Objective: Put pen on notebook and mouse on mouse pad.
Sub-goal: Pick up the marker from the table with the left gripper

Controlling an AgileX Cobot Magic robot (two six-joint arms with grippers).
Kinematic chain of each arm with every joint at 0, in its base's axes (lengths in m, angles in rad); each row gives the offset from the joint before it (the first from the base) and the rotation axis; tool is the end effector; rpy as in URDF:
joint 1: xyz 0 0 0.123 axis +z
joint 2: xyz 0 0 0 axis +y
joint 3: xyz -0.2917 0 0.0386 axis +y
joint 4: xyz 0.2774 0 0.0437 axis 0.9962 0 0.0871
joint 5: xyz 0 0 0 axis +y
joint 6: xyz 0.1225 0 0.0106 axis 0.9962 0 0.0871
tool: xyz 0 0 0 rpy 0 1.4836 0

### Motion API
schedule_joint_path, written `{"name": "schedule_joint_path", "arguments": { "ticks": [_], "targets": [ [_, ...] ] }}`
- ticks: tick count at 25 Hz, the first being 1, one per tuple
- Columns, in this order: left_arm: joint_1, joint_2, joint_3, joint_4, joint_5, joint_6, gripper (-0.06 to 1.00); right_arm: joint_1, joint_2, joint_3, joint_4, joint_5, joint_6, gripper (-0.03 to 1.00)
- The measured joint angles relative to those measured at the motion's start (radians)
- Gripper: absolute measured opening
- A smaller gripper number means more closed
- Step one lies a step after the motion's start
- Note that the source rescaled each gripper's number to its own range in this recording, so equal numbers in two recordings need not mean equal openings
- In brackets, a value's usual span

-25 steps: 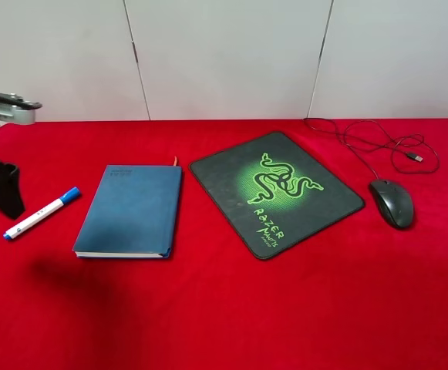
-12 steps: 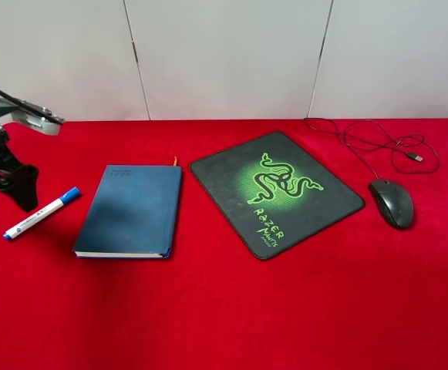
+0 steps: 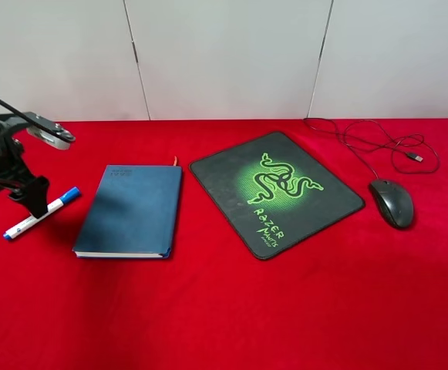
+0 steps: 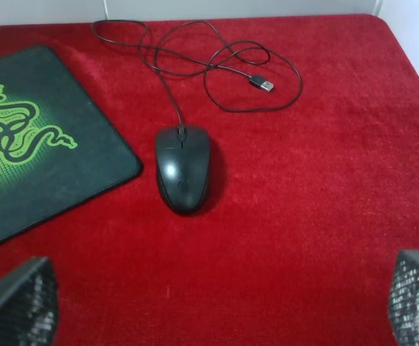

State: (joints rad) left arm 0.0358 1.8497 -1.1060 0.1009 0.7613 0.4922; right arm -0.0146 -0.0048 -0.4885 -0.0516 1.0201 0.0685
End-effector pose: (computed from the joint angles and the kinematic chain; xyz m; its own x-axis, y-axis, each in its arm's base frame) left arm 0.3695 0.0218 0.1160 -0.8586 0.5040 -0.0940 0.4897 0.8604 0.1410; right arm 0.0428 -0.0060 0.2777 -0.4224 0.0476 -0.9052 0.0719 0.9972 0.0189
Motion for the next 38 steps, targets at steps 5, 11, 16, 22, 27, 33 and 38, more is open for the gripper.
{"name": "schedule_joint_path", "arguments": {
  "ticks": [5,11,16,22,27,33,38],
  "targets": [
    [0.000,0.067,0.000,0.000,-0.052,0.002,1.00,0.000,0.000,0.000,0.000,0.000,0.000,1.00],
    [0.000,0.110,0.000,0.000,-0.112,0.007,1.00,0.000,0.000,0.000,0.000,0.000,0.000,1.00],
    [0.000,0.133,-0.001,0.000,-0.148,0.017,1.00,0.000,0.000,0.000,0.000,0.000,0.000,1.00],
    [0.000,0.155,-0.001,-0.006,-0.161,0.027,1.00,0.000,0.000,0.000,0.000,0.000,0.000,1.00],
    [0.000,0.156,-0.001,-0.012,-0.163,0.030,0.96,0.000,0.000,0.000,0.000,0.000,0.000,1.00],
    [0.000,0.156,-0.001,-0.017,-0.171,0.031,0.69,0.000,0.000,0.000,0.000,0.000,0.000,1.00],
    [0.000,0.156,-0.001,-0.018,-0.173,0.032,0.45,0.000,0.000,0.000,0.000,0.000,0.000,1.00]
  ]
}}
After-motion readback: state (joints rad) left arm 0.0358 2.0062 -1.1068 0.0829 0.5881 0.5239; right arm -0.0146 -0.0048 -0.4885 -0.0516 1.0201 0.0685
